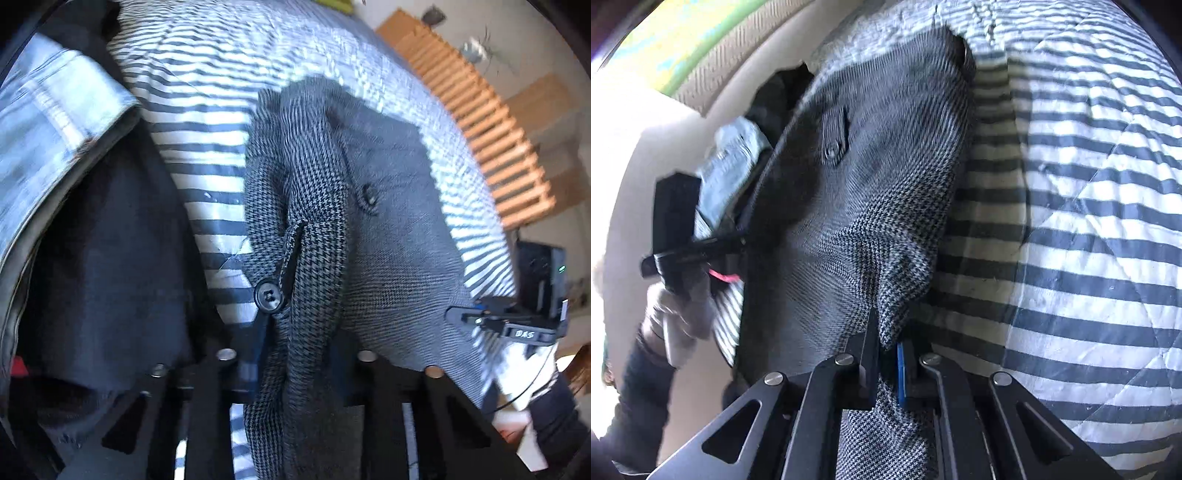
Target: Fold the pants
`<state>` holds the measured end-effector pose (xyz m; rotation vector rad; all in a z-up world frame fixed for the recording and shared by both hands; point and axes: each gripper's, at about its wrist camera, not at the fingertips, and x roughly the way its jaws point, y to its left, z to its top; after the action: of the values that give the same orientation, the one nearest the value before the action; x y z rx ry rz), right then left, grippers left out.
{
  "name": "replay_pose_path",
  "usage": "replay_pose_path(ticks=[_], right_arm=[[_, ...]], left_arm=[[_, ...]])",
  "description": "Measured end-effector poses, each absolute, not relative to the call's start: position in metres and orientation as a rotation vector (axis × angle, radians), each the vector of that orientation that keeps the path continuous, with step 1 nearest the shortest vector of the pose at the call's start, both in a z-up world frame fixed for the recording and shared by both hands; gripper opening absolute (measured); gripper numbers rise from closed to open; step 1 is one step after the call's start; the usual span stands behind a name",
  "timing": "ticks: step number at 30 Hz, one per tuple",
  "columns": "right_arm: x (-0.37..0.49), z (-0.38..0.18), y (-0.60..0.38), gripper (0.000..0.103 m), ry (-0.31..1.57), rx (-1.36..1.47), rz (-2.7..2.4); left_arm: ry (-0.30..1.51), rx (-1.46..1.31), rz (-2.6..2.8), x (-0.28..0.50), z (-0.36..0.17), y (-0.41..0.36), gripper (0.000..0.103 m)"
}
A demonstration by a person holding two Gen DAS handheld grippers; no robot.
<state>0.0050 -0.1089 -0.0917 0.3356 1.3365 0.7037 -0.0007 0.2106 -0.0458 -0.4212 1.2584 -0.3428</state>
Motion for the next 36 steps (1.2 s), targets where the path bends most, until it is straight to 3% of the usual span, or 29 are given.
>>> replay_pose_path(ticks=[6, 11, 15, 18, 21, 24, 28, 36], right_arm=[[-0.002, -0.044, -0.141, 0.003, 1.200, 0.460, 0.725], [-0.020, 0.011, -0.162, 0.003, 1.086, 0.456, 0.740], [-0.029, 0.020, -0.156, 0.003, 1.087, 0.352, 0.693], [-0.024, -0.005, -0.150, 0.003, 1.152, 0.329, 0.623], [-0.014, -0.029, -0.149, 0.003, 1.213, 0.340, 0.600], [-0.008, -0.042, -0.146, 0.008, 1.274, 0.265, 0.570], [-0.006, -0.033, -0.159, 0.022, 1.315, 0.160, 0.529], [-0.010, 0.026, -0.156, 0.022, 1.190, 0.098, 0.528]], left_arm=[[1.117, -0.513, -0.395, -0.021, 0.008, 0.212, 0.008], [0.973, -0.445, -0.439, -0.048, 0.083, 0.204, 0.008], [1.039, -0.356, -0.378, -0.050, 0.073, 0.198, 0.011], [1.142, -0.371, -0.302, -0.037, 0.036, 0.197, 0.036], [1.188, -0.399, -0.254, -0.025, 0.008, 0.202, 0.039], [1.213, -0.454, -0.282, -0.027, 0.000, 0.201, 0.072], [1.172, -0.383, -0.287, -0.058, 0.011, 0.205, 0.072], [1.232, -0.368, -0.326, -0.143, 0.000, 0.205, 0.073]])
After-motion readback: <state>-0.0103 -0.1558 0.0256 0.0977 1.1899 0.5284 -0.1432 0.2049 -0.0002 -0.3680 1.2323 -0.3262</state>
